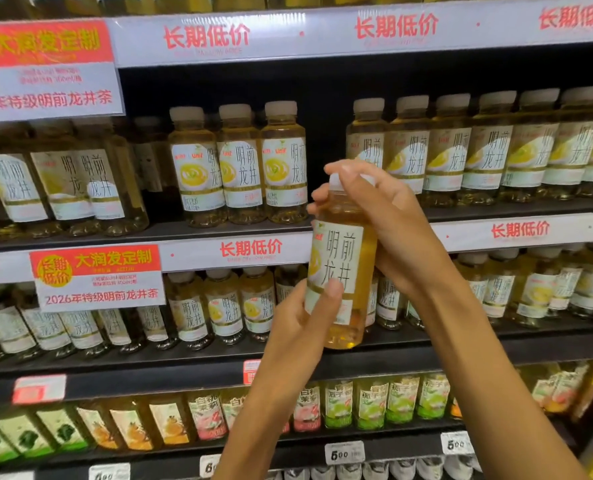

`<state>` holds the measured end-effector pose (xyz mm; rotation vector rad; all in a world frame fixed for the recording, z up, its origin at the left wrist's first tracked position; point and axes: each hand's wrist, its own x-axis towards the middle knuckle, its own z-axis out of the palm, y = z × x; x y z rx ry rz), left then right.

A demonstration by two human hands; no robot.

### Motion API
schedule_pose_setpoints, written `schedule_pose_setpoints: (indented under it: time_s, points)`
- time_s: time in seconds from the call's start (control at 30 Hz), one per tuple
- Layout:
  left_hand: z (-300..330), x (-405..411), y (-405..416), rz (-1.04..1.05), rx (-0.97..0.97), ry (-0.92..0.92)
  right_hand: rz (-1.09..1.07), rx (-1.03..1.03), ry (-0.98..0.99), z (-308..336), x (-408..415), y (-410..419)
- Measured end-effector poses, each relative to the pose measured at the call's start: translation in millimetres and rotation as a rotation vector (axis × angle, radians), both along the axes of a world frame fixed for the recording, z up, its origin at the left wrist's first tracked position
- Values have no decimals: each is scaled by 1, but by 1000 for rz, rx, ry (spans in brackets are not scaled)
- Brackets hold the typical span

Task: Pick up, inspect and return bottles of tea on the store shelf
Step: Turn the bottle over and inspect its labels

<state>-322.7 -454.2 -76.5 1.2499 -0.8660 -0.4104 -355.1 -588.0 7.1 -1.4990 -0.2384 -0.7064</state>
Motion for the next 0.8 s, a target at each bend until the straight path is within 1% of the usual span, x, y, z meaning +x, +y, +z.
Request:
schedule_pose_setpoints:
  time_s: [0.07, 0.1, 0.17, 0.23, 0.3, 0.33, 0.4, 0.47, 0.5, 0.57, 0.6, 0.63, 0.73, 0.8]
  points:
    - [-2, -2, -3, -23, -38, 116, 41, -20, 53, 1, 0, 4]
    - [-2, -2, -3, -88, -83, 213, 83, -5, 77, 1, 1, 4]
    - [3, -2, -1, -297, -164, 428, 175, 78, 108, 1, 3, 5]
    - [5, -2, 1, -485, -183, 564, 285, 172, 120, -1, 4, 7]
    - [1, -1, 0, -516, -152, 560, 336, 210, 98, -4, 5, 9]
    - [-3, 1, 0, -453, -124, 517, 318, 203, 80, -4, 4, 10]
    - [-8, 5, 2, -229, -88, 373, 208, 142, 49, -4, 1, 10]
    - [-9, 6, 4, -84, -57, 218, 41, 43, 39, -3, -2, 10]
    - [-9, 5, 4, -45, -35, 178, -25, 4, 46, -3, -3, 11]
    - [-9, 3, 2, 17, -15, 178, -73, -30, 77, -1, -4, 12]
    - [-9, 1, 1, 9, -31, 208, -61, -35, 93, 0, -5, 13]
    - [-10, 0, 0, -45, -69, 269, -32, -30, 103, 1, -5, 14]
    - [-3, -5, 1, -335, -179, 524, 120, 92, 82, 1, -7, 15]
    - [-5, -6, 0, -469, -182, 617, 203, 160, 49, -1, -8, 15]
